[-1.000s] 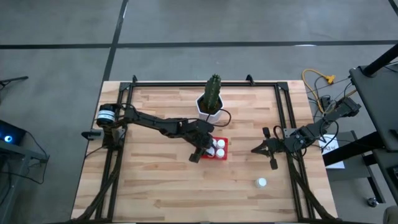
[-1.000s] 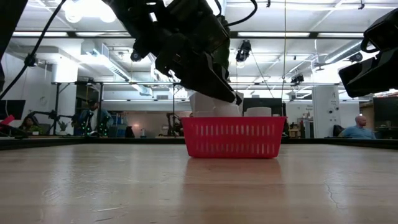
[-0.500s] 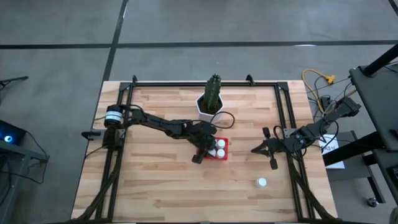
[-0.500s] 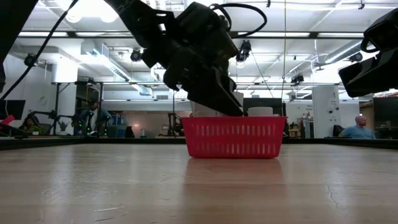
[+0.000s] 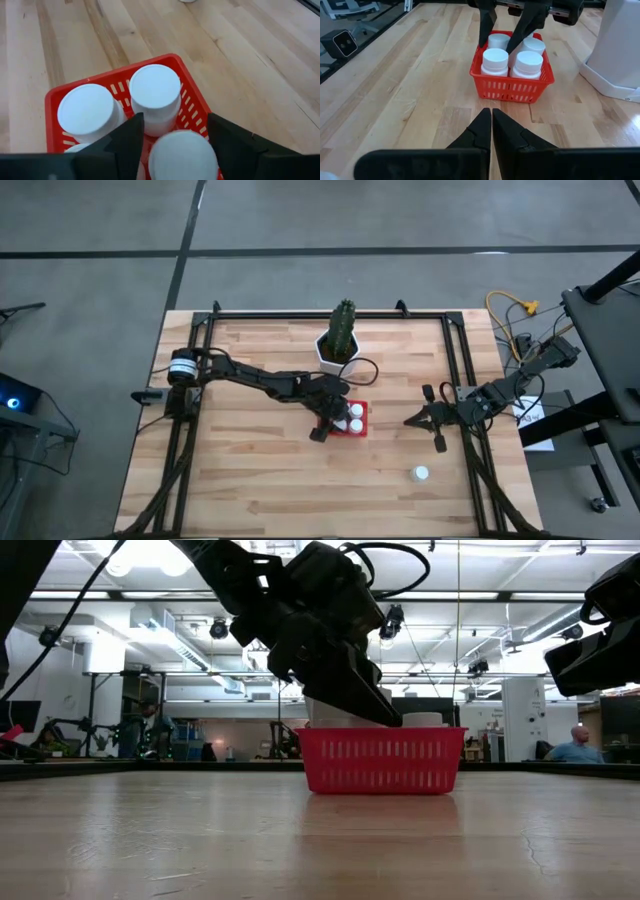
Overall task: Pick and place pill bottles into a basket
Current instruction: Put the left white pill bottle into the red bin
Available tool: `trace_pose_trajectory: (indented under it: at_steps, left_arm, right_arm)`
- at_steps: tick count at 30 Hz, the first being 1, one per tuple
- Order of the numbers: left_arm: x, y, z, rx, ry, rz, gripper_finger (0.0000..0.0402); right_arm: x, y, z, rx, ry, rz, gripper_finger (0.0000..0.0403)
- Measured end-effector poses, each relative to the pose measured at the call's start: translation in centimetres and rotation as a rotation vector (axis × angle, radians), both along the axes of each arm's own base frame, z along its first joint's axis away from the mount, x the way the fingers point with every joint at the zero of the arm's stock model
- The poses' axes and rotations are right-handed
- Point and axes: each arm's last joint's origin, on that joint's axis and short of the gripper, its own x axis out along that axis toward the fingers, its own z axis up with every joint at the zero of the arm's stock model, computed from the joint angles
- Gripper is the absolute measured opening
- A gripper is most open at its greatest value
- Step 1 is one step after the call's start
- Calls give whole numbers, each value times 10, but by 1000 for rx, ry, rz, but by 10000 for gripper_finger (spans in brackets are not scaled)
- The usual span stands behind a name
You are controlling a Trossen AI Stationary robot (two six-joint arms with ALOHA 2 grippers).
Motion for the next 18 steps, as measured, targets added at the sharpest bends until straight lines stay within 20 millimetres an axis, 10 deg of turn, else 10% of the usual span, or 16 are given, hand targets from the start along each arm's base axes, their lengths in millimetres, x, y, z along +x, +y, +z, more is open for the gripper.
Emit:
trace_pose_trajectory:
  at_steps: [18]
  left_arm:
    - [0, 0, 2, -2, -4, 1, 218]
  right_arm:
    - [0, 0, 0, 0, 0, 0, 9]
